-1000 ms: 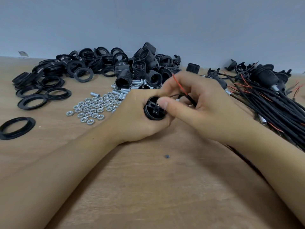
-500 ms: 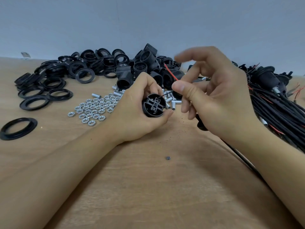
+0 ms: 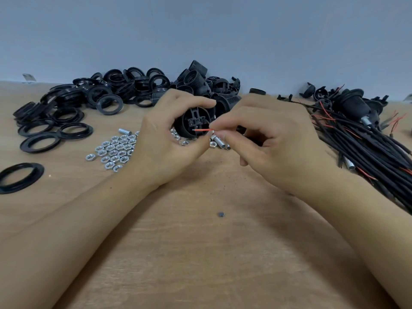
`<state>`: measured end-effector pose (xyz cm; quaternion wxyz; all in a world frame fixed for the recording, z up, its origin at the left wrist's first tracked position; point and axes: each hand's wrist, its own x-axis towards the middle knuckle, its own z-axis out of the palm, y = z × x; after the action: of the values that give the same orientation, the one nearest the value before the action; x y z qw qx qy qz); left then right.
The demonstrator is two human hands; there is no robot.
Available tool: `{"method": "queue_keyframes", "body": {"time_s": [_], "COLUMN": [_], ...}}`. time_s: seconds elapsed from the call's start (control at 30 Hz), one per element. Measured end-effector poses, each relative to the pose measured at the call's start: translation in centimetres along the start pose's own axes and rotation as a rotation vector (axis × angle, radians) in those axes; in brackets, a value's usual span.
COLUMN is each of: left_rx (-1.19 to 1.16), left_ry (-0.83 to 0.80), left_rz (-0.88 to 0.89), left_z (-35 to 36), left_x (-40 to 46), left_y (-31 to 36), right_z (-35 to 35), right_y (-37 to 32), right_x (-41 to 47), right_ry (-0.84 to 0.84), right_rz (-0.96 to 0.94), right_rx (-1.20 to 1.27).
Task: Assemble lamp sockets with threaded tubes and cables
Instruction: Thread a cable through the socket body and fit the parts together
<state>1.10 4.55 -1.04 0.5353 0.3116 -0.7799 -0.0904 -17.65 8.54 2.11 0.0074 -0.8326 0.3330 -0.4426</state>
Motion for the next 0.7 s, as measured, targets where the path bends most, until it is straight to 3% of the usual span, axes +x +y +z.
{"method": "queue_keyframes", "body": {"time_s": [0.7], "left_rx": [0.107], "left_ry": [-0.145], "left_rz": [-0.022], "left_z": [-0.02], "left_x": [-0.29], "left_y": [0.48], "right_z": [0.52], "right_y": [-0.43], "right_x": [0.06], "right_ry": [-0.071], "right_rz": [0.049], "right_rx": [-0.136]}}
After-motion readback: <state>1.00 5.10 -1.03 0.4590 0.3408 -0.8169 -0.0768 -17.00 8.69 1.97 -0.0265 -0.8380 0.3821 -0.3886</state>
